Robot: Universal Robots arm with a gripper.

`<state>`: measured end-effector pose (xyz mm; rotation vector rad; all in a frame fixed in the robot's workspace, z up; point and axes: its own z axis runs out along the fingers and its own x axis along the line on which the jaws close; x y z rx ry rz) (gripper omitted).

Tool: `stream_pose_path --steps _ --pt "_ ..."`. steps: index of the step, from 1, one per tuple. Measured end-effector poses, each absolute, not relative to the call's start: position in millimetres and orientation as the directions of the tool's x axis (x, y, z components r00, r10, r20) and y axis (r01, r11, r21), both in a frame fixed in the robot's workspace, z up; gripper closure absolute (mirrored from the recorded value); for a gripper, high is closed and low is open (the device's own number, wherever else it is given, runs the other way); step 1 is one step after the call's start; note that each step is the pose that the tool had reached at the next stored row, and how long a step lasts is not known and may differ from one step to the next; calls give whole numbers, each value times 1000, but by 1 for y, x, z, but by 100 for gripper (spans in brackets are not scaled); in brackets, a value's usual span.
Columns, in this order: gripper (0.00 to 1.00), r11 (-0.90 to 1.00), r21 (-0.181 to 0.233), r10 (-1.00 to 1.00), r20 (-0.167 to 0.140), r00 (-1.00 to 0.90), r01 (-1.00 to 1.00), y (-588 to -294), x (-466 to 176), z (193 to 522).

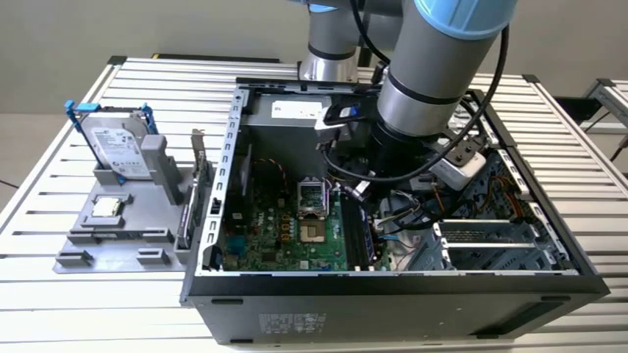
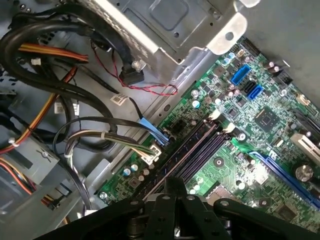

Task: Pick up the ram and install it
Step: 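Press down the ram until it locks into place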

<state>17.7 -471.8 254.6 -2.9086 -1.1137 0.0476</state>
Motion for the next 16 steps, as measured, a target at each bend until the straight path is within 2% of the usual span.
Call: stream_pose_path --steps 16 --pt "100 -551 -36 835 -19 550 834 -472 18 255"
